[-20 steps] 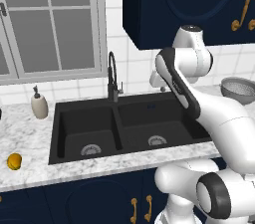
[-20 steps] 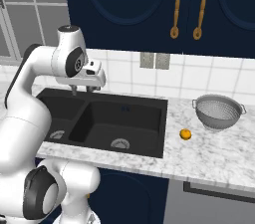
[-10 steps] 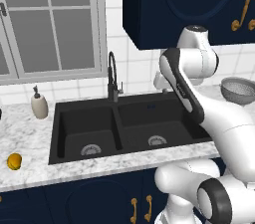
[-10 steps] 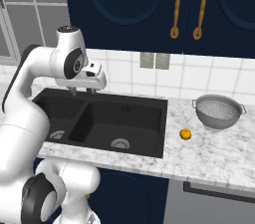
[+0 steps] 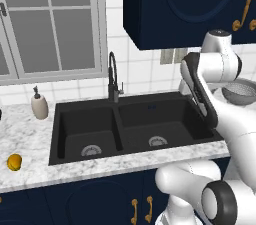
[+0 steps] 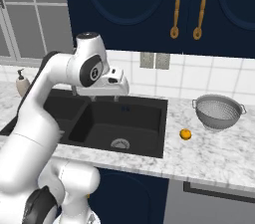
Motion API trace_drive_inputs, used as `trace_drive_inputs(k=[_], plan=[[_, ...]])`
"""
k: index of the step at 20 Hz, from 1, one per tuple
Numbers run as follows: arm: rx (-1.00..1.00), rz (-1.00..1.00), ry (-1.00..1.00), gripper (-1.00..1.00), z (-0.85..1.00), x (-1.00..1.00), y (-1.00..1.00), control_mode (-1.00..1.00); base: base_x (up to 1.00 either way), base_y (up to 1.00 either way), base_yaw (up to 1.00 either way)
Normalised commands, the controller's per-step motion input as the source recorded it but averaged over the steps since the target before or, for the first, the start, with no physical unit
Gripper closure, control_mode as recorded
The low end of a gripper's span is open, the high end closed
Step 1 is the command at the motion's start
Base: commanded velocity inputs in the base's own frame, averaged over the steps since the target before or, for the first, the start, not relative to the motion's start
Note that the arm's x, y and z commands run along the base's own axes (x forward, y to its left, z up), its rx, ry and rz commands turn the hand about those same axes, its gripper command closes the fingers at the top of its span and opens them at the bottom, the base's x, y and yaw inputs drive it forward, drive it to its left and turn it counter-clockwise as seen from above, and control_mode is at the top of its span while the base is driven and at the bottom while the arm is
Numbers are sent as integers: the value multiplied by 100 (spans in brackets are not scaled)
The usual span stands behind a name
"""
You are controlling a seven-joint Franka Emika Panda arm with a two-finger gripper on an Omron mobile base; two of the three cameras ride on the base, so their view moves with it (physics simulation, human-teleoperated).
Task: Put the colander in the sink, put the tangerine, mango in the colander, and turn on the sink faucet and pour water over the colander.
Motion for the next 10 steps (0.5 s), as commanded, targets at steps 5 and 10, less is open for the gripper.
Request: trace_drive_inputs(k=[5,10], plan=[[-12,0,9,-100,-17,-3,-100,-100,0,0,0],[-11,0,7,-100,-21,0,-99,-100,0,0,0]])
